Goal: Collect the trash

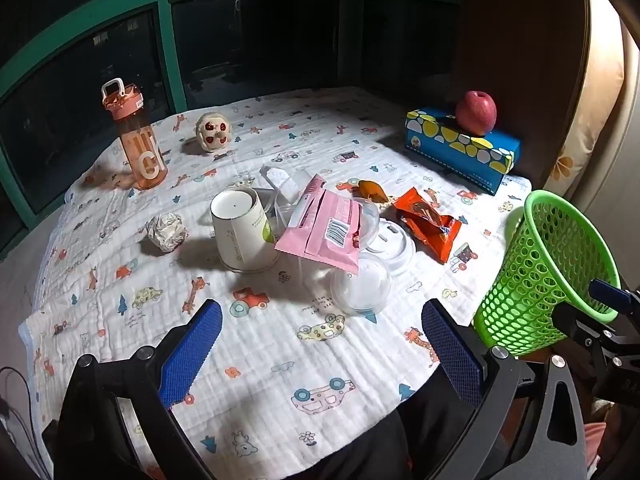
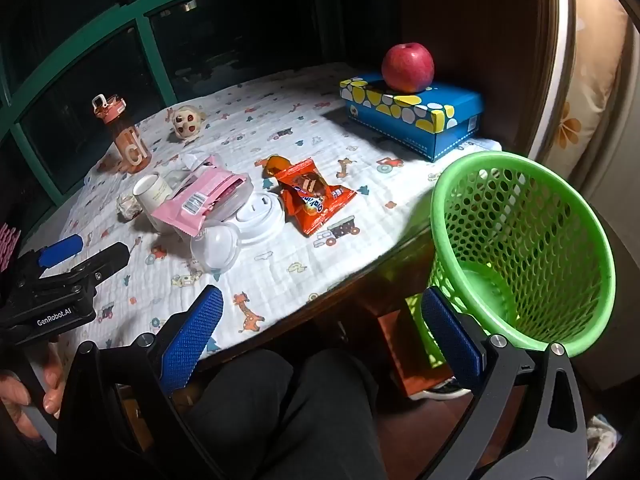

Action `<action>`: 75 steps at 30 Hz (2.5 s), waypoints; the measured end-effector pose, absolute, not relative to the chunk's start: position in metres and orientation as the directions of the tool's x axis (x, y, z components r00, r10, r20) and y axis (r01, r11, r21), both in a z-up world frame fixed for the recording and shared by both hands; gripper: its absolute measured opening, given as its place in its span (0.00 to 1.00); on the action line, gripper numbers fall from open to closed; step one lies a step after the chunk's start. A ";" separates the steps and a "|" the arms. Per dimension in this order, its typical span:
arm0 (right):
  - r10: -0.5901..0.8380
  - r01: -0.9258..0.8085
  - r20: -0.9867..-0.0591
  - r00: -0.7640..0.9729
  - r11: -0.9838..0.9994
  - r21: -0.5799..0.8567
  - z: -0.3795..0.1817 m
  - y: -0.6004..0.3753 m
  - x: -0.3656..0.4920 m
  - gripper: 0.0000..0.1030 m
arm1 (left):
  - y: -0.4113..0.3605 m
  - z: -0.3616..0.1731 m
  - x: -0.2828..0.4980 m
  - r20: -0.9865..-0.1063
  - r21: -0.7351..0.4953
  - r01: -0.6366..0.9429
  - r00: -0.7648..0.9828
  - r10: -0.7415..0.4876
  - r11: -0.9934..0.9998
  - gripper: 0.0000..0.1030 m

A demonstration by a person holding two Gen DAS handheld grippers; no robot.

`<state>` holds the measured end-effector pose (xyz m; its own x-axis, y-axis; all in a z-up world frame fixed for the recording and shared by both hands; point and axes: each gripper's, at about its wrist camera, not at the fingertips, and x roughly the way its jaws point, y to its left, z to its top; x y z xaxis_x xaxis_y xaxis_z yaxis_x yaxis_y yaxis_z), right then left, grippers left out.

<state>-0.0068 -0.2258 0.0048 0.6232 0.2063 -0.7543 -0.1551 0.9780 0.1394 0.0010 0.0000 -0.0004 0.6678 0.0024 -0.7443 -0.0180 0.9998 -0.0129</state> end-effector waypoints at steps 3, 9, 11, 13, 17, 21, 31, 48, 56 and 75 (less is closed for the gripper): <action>0.213 -0.157 -0.753 0.622 0.977 0.146 0.005 -0.226 -0.007 0.95 | -0.001 0.001 -0.002 -0.724 -0.004 -0.014 0.690 0.007 1.000 0.94; 0.215 -0.158 -0.754 0.621 0.976 0.149 0.004 -0.226 -0.007 0.95 | -0.001 -0.002 0.000 -0.732 -0.011 -0.019 0.682 0.005 1.000 0.94; 0.211 -0.156 -0.753 0.623 0.977 0.145 0.005 -0.226 -0.007 0.95 | 0.000 -0.001 0.000 -0.732 -0.015 -0.019 0.681 0.001 1.000 0.94; 0.213 -0.155 -0.754 0.622 0.977 0.147 0.006 -0.226 -0.007 0.95 | 0.000 0.001 0.000 -0.732 -0.010 -0.016 0.682 0.004 1.000 0.94; 0.213 -0.157 -0.754 0.621 0.977 0.147 0.004 -0.227 -0.007 0.95 | 0.000 0.002 0.001 -0.731 -0.007 -0.015 0.682 0.005 1.000 0.94; 0.214 -0.156 -0.754 0.621 0.976 0.149 0.005 -0.228 -0.007 0.95 | 0.001 0.001 0.000 -0.731 -0.008 -0.016 0.682 0.005 1.000 0.94; 0.218 -0.157 -0.755 0.618 0.976 0.153 0.003 -0.226 -0.006 0.95 | 0.002 0.000 0.002 -0.732 -0.007 -0.018 0.681 0.008 1.000 0.94; 0.219 -0.156 -0.757 0.615 0.976 0.155 0.002 -0.225 -0.005 0.95 | 0.004 0.001 0.002 -0.731 -0.007 -0.017 0.683 0.007 1.000 0.94; 0.219 -0.156 -0.759 0.614 0.975 0.155 0.002 -0.225 -0.003 0.95 | 0.005 0.001 0.003 -0.732 -0.006 -0.018 0.681 0.007 1.000 0.94; 0.219 -0.155 -0.768 0.602 0.976 0.156 -0.002 -0.220 0.008 0.95 | 0.012 -0.002 0.015 -0.742 -0.013 -0.027 0.671 0.008 1.000 0.94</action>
